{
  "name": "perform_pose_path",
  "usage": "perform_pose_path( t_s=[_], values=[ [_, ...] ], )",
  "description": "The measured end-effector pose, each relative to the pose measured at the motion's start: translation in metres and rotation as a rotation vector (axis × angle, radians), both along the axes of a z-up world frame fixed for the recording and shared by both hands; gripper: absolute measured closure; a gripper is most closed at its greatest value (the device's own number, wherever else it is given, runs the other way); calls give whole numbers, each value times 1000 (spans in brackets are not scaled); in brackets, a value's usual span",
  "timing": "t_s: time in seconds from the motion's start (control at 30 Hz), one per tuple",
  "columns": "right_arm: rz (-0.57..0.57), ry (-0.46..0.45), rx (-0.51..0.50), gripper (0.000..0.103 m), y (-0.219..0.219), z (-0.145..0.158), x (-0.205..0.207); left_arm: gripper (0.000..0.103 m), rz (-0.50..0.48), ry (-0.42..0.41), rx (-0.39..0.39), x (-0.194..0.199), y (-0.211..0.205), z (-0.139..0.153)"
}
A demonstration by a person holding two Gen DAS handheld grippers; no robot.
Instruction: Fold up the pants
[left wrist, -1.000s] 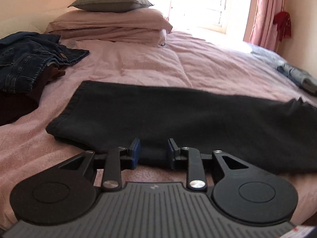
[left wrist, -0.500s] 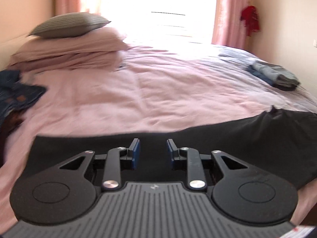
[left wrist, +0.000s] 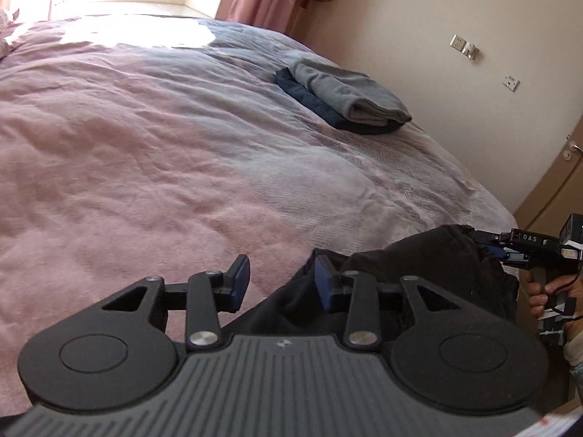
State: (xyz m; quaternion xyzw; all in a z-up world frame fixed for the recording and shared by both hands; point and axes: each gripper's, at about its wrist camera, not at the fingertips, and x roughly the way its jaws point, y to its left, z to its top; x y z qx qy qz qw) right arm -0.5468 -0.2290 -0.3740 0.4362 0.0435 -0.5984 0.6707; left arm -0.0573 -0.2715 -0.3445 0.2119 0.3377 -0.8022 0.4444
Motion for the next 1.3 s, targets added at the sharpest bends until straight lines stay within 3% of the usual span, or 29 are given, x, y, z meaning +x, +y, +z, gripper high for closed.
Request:
perform_pose_path(
  t_s=[0.17, 0.27, 0.3, 0.33, 0.4, 0.47, 0.5, 0.6, 0.7, 0.8, 0.9, 1.0, 1.13, 1.2, 1.3],
  values=[
    [21, -15, -30, 69, 6, -5, -3, 70, -57, 24, 45, -17, -18, -16],
    [27, 6, -43, 84, 9, -6, -3, 76, -90, 59, 86, -26, -29, -25],
    [32, 21, -47, 93, 10, -7, -3, 102, -109, 78, 90, -28, -31, -28],
    [38, 41, -53, 96, 12, -7, -2, 103, -109, 85, 81, -29, -32, -29],
    [37, 106, -48, 96, 15, -7, 4, 103, -55, 95, -1, -26, -26, -28],
    [32, 189, -26, 96, 13, -11, 16, 101, 21, 156, -9, -15, -29, -33],
    [26, 226, -17, 95, 12, -14, 22, 101, 44, 170, 10, -13, -32, -40],
    [-3, 309, 0, 87, 9, -15, 34, 99, 31, 14, -49, -32, -26, -50],
    [-62, 438, 30, 61, 11, -4, 45, 88, 116, -21, -123, -23, -18, -37],
    [-125, 588, -52, 59, 33, 22, 64, 90, 250, -41, -208, 6, 1, -9],
    [-49, 599, -132, 58, 65, 43, 92, 89, 237, -97, -245, 23, 40, 12],
    [69, 600, -163, 57, 105, 43, 129, 89, 188, -168, -266, 31, 100, 13],
    [204, 610, -106, 57, 146, 9, 174, 87, 205, -206, -175, 50, 169, -15],
    [247, 696, -57, 57, 155, -17, 191, 87, 259, -249, -105, 60, 188, -36],
    [234, 788, -69, 57, 166, -23, 206, 86, 325, -227, -100, 76, 218, -41]
  ],
)
